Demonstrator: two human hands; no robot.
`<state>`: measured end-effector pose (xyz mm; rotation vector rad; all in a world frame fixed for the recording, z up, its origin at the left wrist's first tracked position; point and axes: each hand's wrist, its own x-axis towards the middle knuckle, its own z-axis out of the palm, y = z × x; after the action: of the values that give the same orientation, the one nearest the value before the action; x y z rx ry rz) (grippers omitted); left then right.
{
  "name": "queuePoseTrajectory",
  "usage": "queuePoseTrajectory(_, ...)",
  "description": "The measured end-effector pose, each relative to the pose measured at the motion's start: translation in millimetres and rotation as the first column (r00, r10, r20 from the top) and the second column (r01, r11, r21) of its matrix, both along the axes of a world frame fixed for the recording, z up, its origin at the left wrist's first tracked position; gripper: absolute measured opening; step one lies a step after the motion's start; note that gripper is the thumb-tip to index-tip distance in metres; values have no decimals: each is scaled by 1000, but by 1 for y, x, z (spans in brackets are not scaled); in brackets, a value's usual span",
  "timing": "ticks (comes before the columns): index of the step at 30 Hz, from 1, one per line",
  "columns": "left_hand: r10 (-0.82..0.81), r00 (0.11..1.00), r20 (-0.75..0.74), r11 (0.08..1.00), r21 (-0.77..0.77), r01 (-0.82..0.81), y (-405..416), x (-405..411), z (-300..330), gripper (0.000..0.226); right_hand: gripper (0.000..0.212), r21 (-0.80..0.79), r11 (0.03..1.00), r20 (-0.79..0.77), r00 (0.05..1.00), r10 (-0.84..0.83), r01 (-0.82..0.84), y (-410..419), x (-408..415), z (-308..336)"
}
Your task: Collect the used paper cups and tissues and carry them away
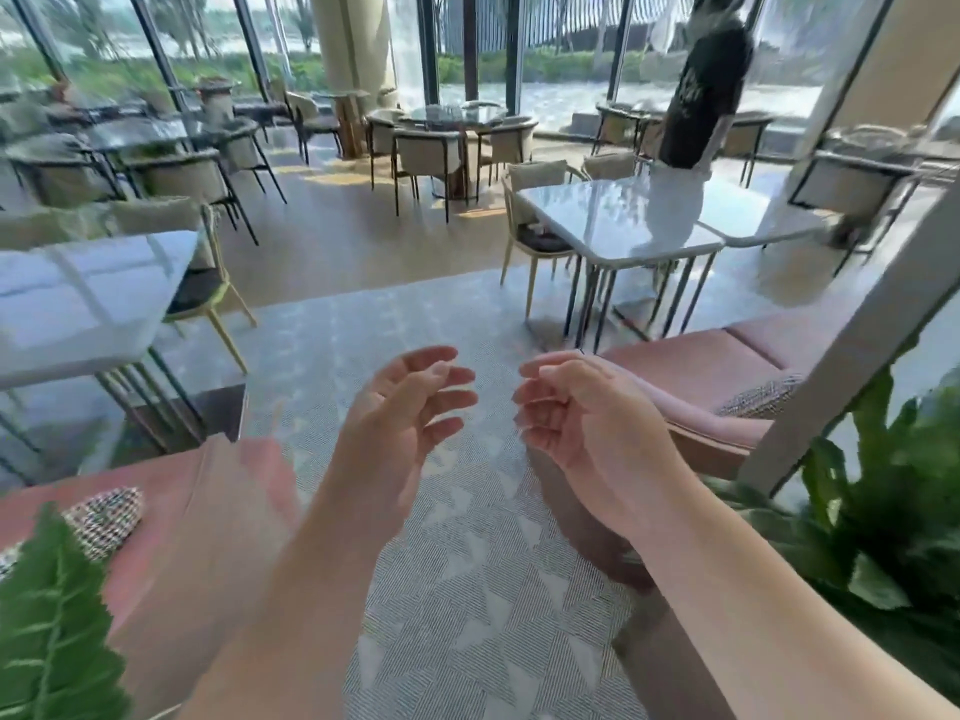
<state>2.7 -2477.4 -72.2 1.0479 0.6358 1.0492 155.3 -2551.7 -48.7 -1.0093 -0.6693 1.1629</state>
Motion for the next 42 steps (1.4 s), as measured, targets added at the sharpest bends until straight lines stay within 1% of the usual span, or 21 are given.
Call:
queuePoseTrajectory(4,44,999,-17,999,-27,-45,72,19,-17,29,25,-3,999,1,999,39,-39,86,21,-13)
queuePoseTrajectory(8,112,993,-45,993,-19,-113,156,41,-24,27,23,31,996,-63,994,88,-86,185,46,-25)
queuePoseTrajectory(13,208,976,-71,978,-7,-209,264,61,-7,21,22,9,980,-77,977,197,-197,306,72,-23)
queuePoseTrajectory(18,290,954,-77,957,48,-287,352,86,11,17,23,35,958,-59,957,285,-283,400,97,-12)
queuePoseTrajectory(25,301,951,-64,954,29,-300,434,101,6,17,24,21,945,-50,944,327,-326,489,117,-14)
queuePoseTrajectory(30,302,951,-65,953,1,-303,498,92,-9,19,24,-10,941,-42,940,337,-338,559,111,-28)
queuePoseTrajectory(33,298,953,-44,954,-24,-299,550,84,-15,24,23,-22,944,-27,944,328,-329,607,106,-35)
queuePoseTrajectory(36,262,964,-34,964,-28,-263,610,79,-18,24,15,-34,957,-11,957,289,-289,665,101,-37)
queuePoseTrajectory(39,237,971,-21,971,-24,-238,676,66,-16,14,18,-42,965,17,965,261,-260,726,89,-34)
queuePoseTrajectory(42,231,973,-7,973,-20,-231,734,49,-7,20,21,-49,966,40,966,254,-252,782,70,-25)
